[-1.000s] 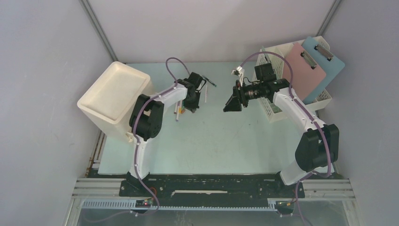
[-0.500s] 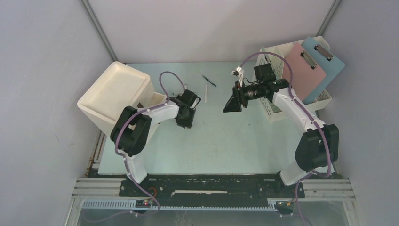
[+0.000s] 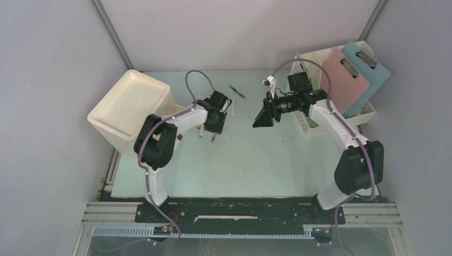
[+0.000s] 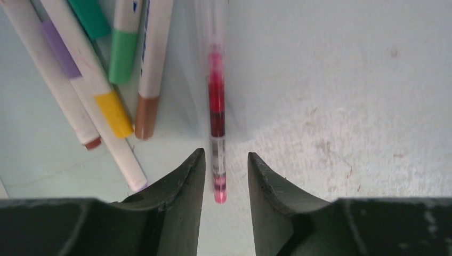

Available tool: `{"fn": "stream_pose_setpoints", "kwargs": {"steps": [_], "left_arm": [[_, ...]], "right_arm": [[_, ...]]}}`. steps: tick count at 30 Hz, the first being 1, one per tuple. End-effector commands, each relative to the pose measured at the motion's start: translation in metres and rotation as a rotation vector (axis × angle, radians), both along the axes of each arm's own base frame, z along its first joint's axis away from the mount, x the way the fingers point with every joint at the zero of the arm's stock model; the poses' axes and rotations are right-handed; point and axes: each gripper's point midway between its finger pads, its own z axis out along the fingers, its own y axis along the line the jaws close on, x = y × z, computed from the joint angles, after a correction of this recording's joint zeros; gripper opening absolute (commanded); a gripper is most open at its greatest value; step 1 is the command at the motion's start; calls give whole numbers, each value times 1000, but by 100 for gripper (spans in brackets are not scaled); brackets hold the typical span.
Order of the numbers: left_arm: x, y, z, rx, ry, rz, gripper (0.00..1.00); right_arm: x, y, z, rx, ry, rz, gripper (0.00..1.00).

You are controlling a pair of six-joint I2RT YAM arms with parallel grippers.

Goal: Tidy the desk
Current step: Pick up the stationery from the center of the board.

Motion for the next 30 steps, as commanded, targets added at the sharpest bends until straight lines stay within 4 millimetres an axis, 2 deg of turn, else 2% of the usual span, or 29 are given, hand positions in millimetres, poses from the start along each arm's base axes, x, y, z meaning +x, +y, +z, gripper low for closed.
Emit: {"fn": "stream_pose_setpoints", "kwargs": {"steps": [1, 7, 15, 20, 23, 26, 27, 30], "left_arm": [[20, -4, 7, 4, -14, -36, 41], [25, -8, 4, 14, 7, -46, 36], [18, -3, -7, 35, 39, -45, 31], [14, -2, -11, 33, 54, -47, 20], [11, -2, -10, 27, 50, -47, 9], [10, -2, 0, 12, 20, -45, 2], [8, -4, 20, -14, -36, -53, 0], [1, -6, 40, -63, -92, -63, 0]], "right_arm": [[-3, 0, 6, 5, -35, 12, 58], [-2, 0, 6, 6, -35, 11, 58], [-2, 0, 5, 5, -34, 12, 58], [-2, 0, 6, 6, -35, 11, 58], [-2, 0, 5, 6, -34, 13, 58], [-2, 0, 5, 6, -33, 12, 58], [-2, 0, 6, 7, -33, 14, 58], [-2, 0, 6, 7, -33, 13, 58]]}}
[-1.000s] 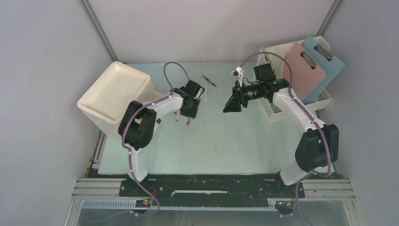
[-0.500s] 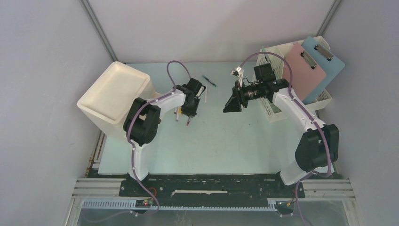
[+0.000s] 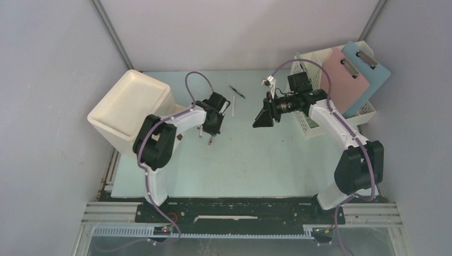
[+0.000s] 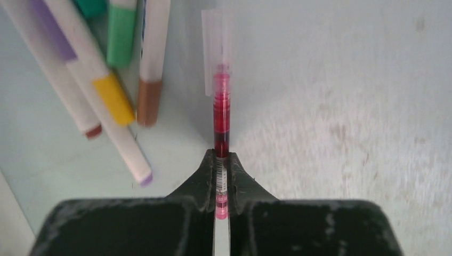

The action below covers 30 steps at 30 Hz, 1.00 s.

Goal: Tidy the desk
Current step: Pick up the stationery from the center of the board.

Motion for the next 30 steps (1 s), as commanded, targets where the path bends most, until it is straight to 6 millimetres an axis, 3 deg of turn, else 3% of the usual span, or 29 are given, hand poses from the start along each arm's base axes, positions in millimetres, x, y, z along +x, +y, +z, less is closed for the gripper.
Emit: {"fn": "stream_pose_setpoints", "kwargs": {"steps": [1, 9, 14, 17, 22, 30], "left_arm": [[-4, -8, 55, -99, -137, -31, 0], [-29, 2, 114, -243, -324, -24, 0], [-41, 22, 156, -259, -469, -4, 0], [-46, 43, 174, -209, -543, 27, 0], [-49, 94, 198, -49, -662, 165, 0], [-61, 150, 207, 137, -735, 306, 0]], "right_arm": [[-2, 0, 6, 8, -34, 14, 58], [-3, 1, 6, 10, -34, 18, 58], [-3, 1, 6, 9, -39, 19, 58], [-4, 2, 7, 10, -37, 21, 58], [-5, 2, 9, 10, -42, 20, 58], [-6, 2, 9, 11, -42, 21, 58]]}}
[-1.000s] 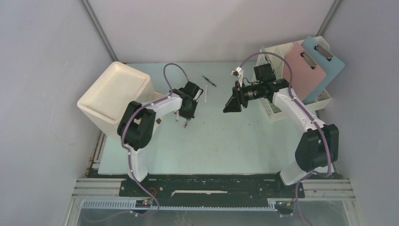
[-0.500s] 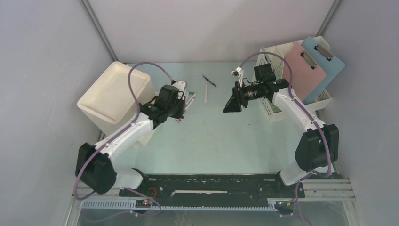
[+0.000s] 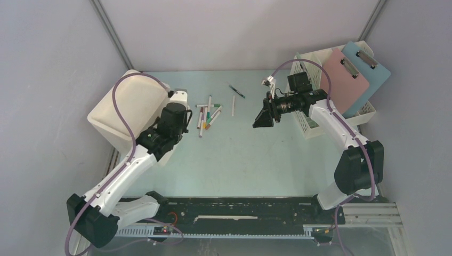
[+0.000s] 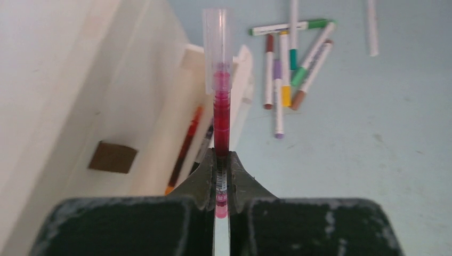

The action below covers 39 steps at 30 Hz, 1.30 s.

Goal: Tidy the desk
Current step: Pick up the stationery from the center of the board, then place the stationery in the drawer.

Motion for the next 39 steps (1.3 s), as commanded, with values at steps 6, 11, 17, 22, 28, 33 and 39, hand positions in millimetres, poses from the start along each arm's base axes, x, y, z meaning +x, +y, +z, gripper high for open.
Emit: {"fn": "stream_pose_setpoints", "kwargs": {"steps": [6, 11, 17, 22, 28, 33, 39], "left_arm": [[-8, 61, 5, 218, -14, 212, 0], [-6, 70, 1, 305, 24, 242, 0], [-2, 74, -7, 373, 71, 263, 2], [-1, 76, -11, 402, 91, 273, 7], [0, 75, -12, 401, 96, 273, 22], [-1, 74, -13, 398, 106, 273, 30], [-2, 71, -11, 371, 104, 267, 38]], "right_arm": [[-5, 3, 9, 11, -48, 22, 58], [-5, 3, 9, 11, -47, 22, 58], [-5, 3, 8, 9, -46, 21, 58], [-4, 3, 7, 7, -41, 21, 58], [-4, 3, 7, 7, -42, 22, 58], [-4, 3, 6, 6, -39, 21, 58], [-3, 4, 4, 1, -38, 22, 58]]}}
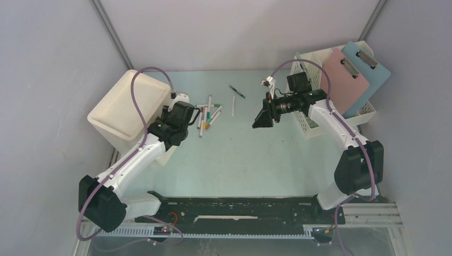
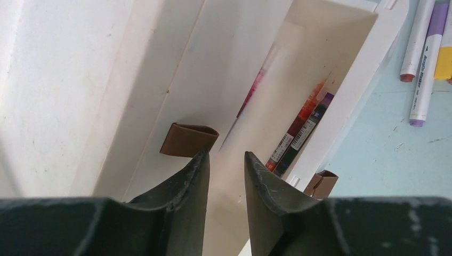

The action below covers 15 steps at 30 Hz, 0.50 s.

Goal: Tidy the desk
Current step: Place the stationery in the drawer.

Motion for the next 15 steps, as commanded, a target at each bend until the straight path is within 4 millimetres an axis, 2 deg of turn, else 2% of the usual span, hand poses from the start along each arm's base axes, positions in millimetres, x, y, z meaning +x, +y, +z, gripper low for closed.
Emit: {"fn": "stream_pose_setpoints", "kwargs": {"steps": [1, 6, 12, 15], "left_arm": [[3, -2, 14, -39, -47, 15, 39], [2, -14, 17, -136, -75, -27, 49], [0, -34, 20, -295, -142, -108, 68], [-1, -46, 28, -399, -214, -155, 78]], "right_arm": [[-1, 2, 3, 0, -37, 15, 58], [0, 2, -1, -11, -32, 11, 58], [5, 2, -10, -41, -32, 0, 58], [9, 1, -19, -74, -41, -12, 58]]}}
